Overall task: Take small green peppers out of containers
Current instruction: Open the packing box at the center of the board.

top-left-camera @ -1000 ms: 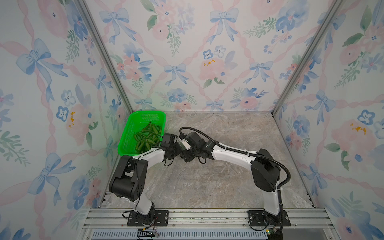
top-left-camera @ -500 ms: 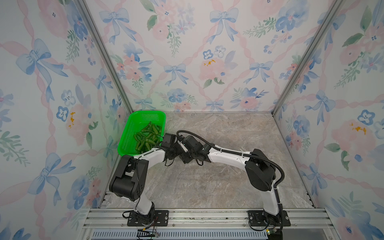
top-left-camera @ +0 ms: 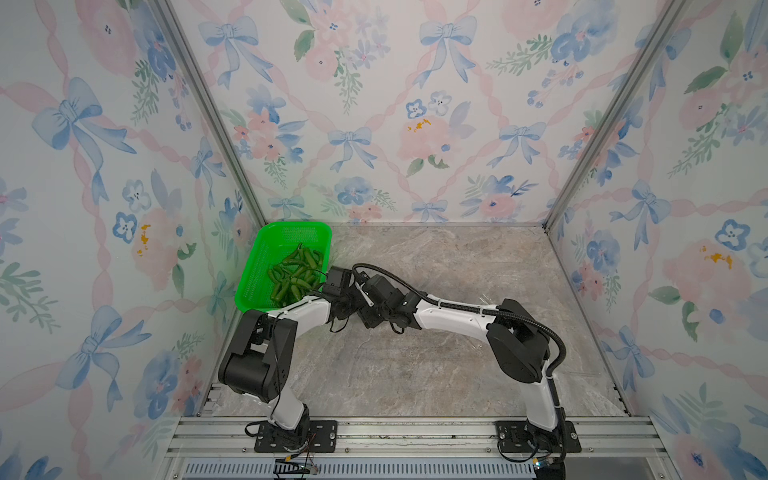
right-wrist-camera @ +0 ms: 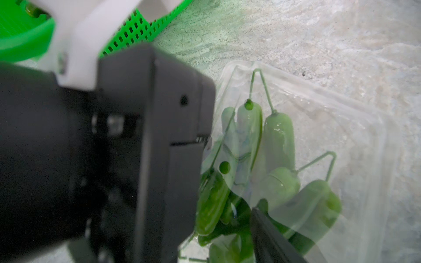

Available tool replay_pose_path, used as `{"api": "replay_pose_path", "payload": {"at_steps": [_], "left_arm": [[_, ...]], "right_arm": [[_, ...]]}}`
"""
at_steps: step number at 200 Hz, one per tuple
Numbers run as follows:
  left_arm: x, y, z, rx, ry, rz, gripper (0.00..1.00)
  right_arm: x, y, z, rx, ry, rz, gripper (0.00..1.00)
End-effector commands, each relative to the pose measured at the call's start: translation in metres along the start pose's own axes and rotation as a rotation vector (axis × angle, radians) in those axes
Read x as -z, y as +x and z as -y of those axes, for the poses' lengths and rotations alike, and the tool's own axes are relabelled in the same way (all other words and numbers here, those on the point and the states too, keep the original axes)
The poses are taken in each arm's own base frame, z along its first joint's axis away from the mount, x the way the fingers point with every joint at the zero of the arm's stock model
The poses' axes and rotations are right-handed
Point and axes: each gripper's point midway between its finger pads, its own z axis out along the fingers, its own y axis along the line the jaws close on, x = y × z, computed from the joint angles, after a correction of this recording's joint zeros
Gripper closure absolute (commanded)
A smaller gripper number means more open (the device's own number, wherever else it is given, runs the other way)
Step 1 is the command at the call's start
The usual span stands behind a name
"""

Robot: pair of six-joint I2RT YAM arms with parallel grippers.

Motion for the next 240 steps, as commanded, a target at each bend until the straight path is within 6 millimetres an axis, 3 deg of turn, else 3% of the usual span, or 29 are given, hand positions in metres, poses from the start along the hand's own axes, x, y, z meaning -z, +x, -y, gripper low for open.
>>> {"api": "replay_pose_path", "payload": {"at_steps": [1,32,94,163,240], "left_arm": [[-0.003,0.002,0.002,0.017,0.003,-0.013,1.0],[-0.004,0.002,0.001,0.016,0.0,-0.016,1.0],[-0.003,0.002,-0.002,0.018,0.0,-0.013,1.0],[-0.005,0.003,-0.006,0.014,-0.008,-0.019,1.0],[-0.006,0.005,-0.013,-0.002,-0.026,-0.019,1.0]], "right_arm": [[-0.01,0.055,-0.001,-0.003,0.009,-0.155,0.3],[-0.011,0.065,0.002,-0.001,0.028,-0.172,0.31],[-0.011,0.079,0.023,0.027,0.121,-0.212,0.44],[-0.008,0.088,0.041,0.067,0.255,-0.244,0.81],[-0.001,0.075,0.049,0.071,0.306,-0.216,0.98]]}}
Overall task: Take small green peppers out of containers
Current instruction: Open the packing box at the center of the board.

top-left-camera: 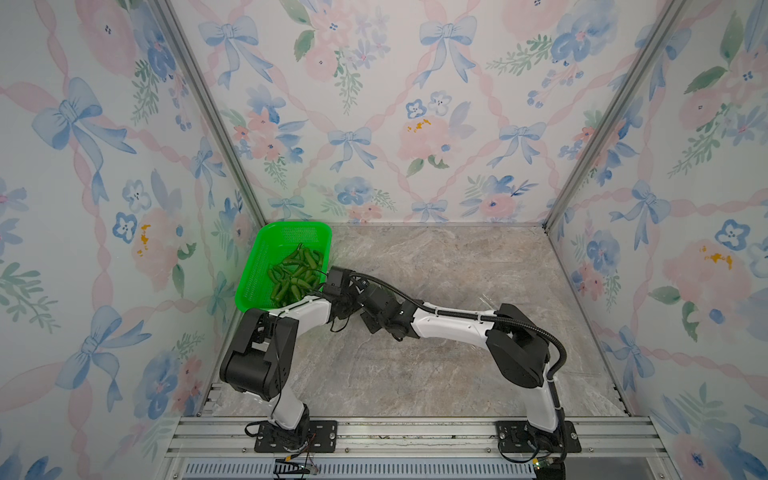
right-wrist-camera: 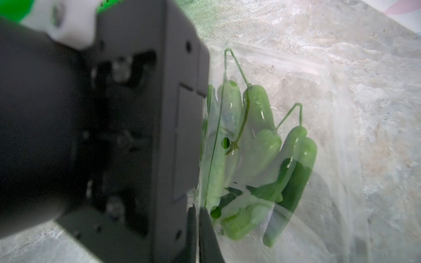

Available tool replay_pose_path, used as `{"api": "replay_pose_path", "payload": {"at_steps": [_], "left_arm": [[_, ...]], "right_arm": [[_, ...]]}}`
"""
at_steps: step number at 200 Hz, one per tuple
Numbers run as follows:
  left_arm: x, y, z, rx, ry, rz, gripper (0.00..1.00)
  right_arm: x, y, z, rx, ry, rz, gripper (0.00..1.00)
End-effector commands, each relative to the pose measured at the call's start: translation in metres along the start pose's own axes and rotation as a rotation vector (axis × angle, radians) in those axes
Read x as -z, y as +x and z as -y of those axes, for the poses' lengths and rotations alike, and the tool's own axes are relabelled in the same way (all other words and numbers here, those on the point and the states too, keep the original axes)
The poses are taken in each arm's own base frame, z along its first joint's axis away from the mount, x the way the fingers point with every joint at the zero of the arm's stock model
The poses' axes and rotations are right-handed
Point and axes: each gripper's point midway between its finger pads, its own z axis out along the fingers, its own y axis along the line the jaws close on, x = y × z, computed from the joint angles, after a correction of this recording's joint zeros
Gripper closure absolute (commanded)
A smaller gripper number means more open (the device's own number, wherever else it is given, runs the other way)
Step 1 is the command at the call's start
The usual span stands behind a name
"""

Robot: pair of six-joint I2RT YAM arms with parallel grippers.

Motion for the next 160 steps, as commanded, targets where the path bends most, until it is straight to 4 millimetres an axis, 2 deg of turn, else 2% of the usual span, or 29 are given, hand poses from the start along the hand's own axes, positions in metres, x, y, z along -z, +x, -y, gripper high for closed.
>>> {"api": "replay_pose_path", "payload": {"at_steps": [1,15,52,92,121,160], "left_arm": [[-0.003,0.006,-0.015,-0.002,-0.04,-0.022,1.0],[-0.003,0.008,-0.016,-0.004,-0.042,-0.026,1.0],[-0.003,0.011,-0.022,-0.008,-0.054,-0.032,1.0],[0.001,0.009,-0.019,-0.019,-0.041,-0.025,1.0],[0.002,0.008,-0.02,-0.031,-0.049,-0.018,1.0],[0.0,0.011,-0.024,-0.034,-0.062,-0.027,1.0]], "right_arm": [[-0.014,0.066,0.033,0.078,0.129,-0.214,0.98],[-0.015,0.062,0.039,0.06,0.139,-0.203,0.99],[0.005,0.025,0.048,-0.011,0.128,-0.077,1.0],[0.02,-0.008,0.066,-0.098,0.118,0.018,1.0],[0.029,-0.023,0.072,-0.165,0.094,0.052,1.0],[0.027,-0.026,0.088,-0.254,0.09,0.078,1.0]]}}
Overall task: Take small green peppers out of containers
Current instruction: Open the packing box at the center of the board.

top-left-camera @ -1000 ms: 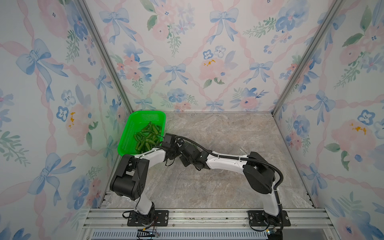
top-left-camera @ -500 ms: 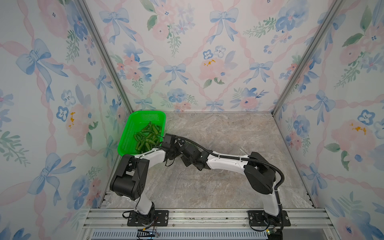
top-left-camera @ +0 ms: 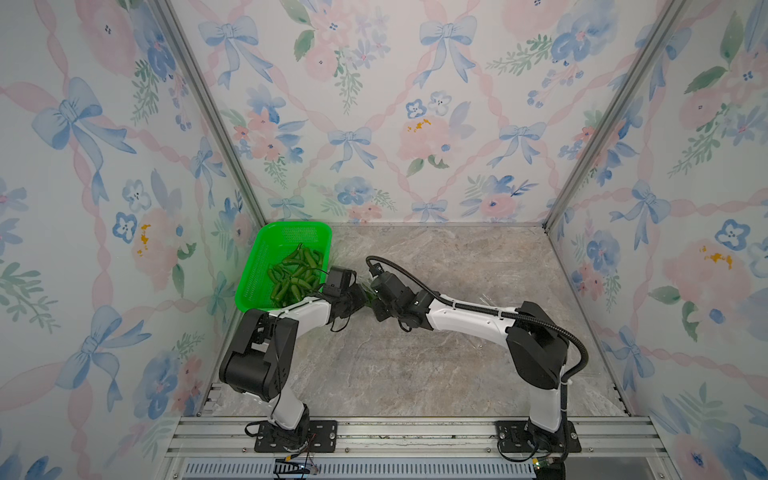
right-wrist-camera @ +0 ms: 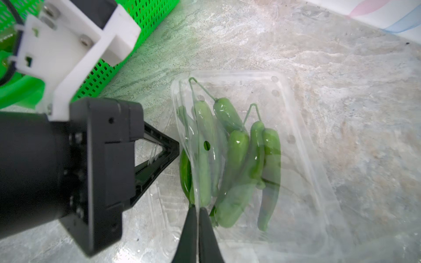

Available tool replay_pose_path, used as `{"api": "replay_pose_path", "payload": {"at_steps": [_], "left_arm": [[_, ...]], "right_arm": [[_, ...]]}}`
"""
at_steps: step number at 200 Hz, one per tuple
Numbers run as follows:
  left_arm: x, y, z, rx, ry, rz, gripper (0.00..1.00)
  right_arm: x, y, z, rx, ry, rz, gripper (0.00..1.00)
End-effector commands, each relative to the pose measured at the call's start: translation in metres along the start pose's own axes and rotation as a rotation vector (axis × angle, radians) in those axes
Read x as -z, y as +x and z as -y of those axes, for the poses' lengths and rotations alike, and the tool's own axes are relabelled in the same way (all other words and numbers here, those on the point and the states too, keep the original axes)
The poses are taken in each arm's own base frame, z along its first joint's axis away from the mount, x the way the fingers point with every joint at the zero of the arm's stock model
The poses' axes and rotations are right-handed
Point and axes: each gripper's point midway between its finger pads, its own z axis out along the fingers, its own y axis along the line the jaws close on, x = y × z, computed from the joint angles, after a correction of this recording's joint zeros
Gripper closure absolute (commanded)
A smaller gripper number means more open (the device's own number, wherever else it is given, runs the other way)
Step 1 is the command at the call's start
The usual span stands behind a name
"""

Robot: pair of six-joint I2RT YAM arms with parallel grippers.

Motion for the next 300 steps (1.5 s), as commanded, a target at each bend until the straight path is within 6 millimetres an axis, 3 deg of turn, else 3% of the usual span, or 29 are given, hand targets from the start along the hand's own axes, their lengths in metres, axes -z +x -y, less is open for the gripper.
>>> {"api": "replay_pose_path", "payload": {"at_steps": [1,56,107,117,138,156,165,192,220,251,272,300], "left_arm": [[0.002,0.012,-0.032,-0.002,-0.111,-0.029,1.0],[0.004,0.01,-0.029,-0.027,-0.109,-0.017,1.0],[0.0,0.014,-0.031,-0.035,-0.116,-0.035,1.0],[0.0,0.013,-0.029,-0.035,-0.112,-0.034,1.0],[0.004,0.01,-0.025,-0.034,-0.098,-0.024,1.0],[0.009,0.006,-0.02,-0.035,-0.084,-0.007,0.84],[0.012,0.004,-0.018,-0.036,-0.078,-0.001,0.78],[0.015,0.002,-0.016,-0.037,-0.075,0.012,0.76],[0.016,0.0,-0.01,-0.037,-0.057,0.012,0.72],[0.027,-0.008,-0.002,-0.047,-0.036,0.047,0.63],[0.036,-0.012,-0.001,-0.054,-0.037,0.078,0.59],[0.044,-0.015,-0.003,-0.063,-0.046,0.103,0.57]], "right_arm": [[0.006,-0.008,0.051,-0.102,0.115,0.023,1.0],[0.022,-0.038,0.071,-0.162,0.109,0.111,1.0],[0.024,-0.056,0.075,-0.241,0.054,0.145,0.98],[0.025,-0.058,0.079,-0.266,0.045,0.151,0.92],[0.031,-0.062,0.089,-0.326,0.019,0.157,0.69],[0.043,-0.068,0.104,-0.344,0.024,0.175,0.47],[0.045,-0.069,0.111,-0.349,0.015,0.176,0.45],[0.045,-0.067,0.126,-0.359,-0.004,0.152,0.43],[0.044,-0.064,0.127,-0.373,-0.035,0.141,0.37],[0.058,-0.063,0.135,-0.374,-0.013,0.175,0.35],[0.065,-0.062,0.127,-0.354,-0.055,0.159,0.38],[0.059,-0.054,0.093,-0.266,-0.136,0.07,0.43]]}}
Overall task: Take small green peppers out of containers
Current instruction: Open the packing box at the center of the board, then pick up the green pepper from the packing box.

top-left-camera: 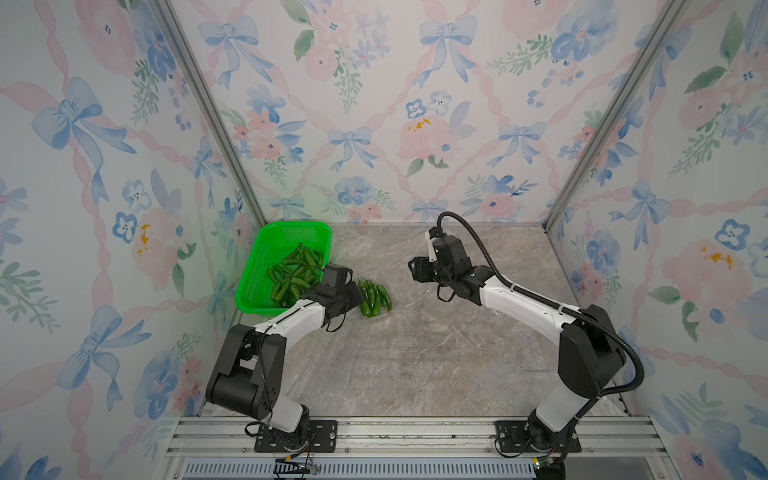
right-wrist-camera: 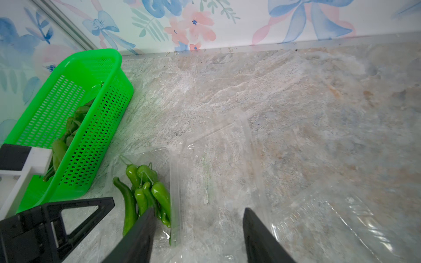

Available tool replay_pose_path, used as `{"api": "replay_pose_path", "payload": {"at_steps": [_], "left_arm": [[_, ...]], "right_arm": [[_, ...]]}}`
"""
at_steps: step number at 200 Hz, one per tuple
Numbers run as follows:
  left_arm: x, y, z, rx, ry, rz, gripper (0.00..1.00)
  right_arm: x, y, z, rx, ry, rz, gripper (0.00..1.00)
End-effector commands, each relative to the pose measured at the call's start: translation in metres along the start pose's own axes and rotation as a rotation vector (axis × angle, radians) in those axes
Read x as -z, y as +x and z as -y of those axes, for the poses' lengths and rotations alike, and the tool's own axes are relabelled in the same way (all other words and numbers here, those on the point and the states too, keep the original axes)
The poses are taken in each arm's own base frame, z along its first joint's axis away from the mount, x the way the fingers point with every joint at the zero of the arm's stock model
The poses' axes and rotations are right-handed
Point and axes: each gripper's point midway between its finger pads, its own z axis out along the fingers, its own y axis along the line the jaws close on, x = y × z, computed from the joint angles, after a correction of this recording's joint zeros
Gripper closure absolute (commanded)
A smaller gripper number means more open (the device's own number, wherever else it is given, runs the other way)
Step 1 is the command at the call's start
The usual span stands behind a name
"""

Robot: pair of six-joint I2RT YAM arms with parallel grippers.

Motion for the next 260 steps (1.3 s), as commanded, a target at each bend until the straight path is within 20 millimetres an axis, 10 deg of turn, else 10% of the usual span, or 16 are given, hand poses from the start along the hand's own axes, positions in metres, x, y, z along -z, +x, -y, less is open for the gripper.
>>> {"api": "replay_pose_path", "payload": {"at_steps": [1,85,150,260], "left_arm": [[0.008,0.001,-0.009,-0.022,-0.035,0.015,0.57],[0.044,-0.028,-0.016,-0.072,-0.104,0.154,0.57],[0.096,-0.063,-0.029,-0.043,-0.103,0.334,0.55],[0.119,-0.083,-0.069,0.014,-0.141,0.397,0.52]], "right_arm": [[0.005,0.013,-0.032,0.079,-0.083,-0.081,0.44],[-0.044,0.093,-0.092,0.118,-0.167,-0.35,0.56],[-0.065,0.13,-0.091,0.056,-0.165,-0.446,0.57],[-0.097,0.155,-0.087,0.034,-0.074,-0.521,0.6]]}}
